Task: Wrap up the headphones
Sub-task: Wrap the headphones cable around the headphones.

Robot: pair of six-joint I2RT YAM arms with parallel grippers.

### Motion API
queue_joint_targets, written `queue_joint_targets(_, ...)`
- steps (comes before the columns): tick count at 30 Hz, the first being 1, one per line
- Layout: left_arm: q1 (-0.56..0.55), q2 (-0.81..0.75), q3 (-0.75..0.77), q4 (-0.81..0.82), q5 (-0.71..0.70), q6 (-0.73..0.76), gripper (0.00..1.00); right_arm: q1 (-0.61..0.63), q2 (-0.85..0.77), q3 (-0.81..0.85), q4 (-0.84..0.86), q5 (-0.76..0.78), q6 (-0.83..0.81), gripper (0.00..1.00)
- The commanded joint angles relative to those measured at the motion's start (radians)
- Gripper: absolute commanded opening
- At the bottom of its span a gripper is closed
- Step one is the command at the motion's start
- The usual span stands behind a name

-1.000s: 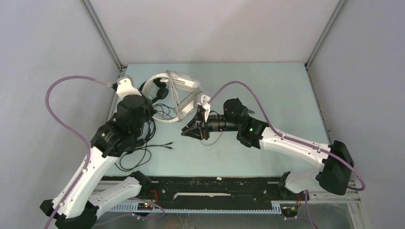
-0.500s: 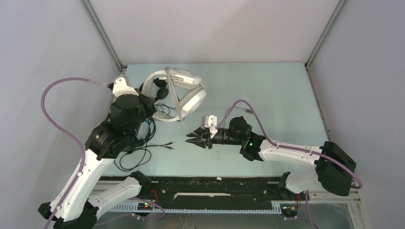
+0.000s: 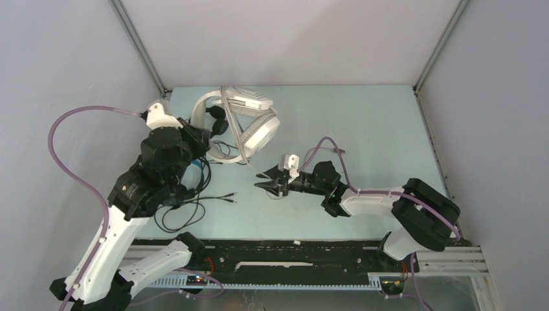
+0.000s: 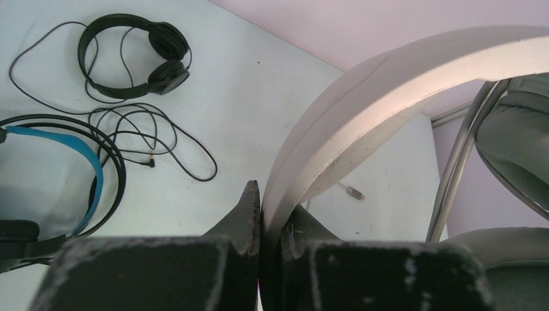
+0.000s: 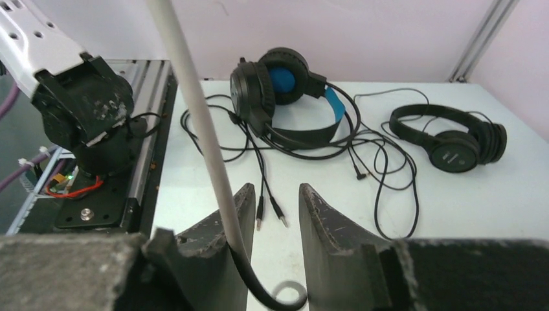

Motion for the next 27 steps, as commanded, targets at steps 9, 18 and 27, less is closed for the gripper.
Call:
queue_joint_targets(9, 0.008, 0.039, 0.111, 0.122, 0.098, -0.09, 0.0, -0.043, 0.261, -0.049, 0.445, 0.027, 0.147, 0.38)
queue_joint_targets(18, 0.01, 0.063, 0.129, 0.162, 0.085, -0.072, 0.0, -0.044, 0.37, -0.085, 0.483, 0.074, 0.187, 0.33)
queue_joint_targets(27, 0.021, 0.064, 0.16, 0.166, 0.096, -0.068, 0.0, -0.042, 0.469, -0.084, 0.506, 0.115, 0.206, 0.32)
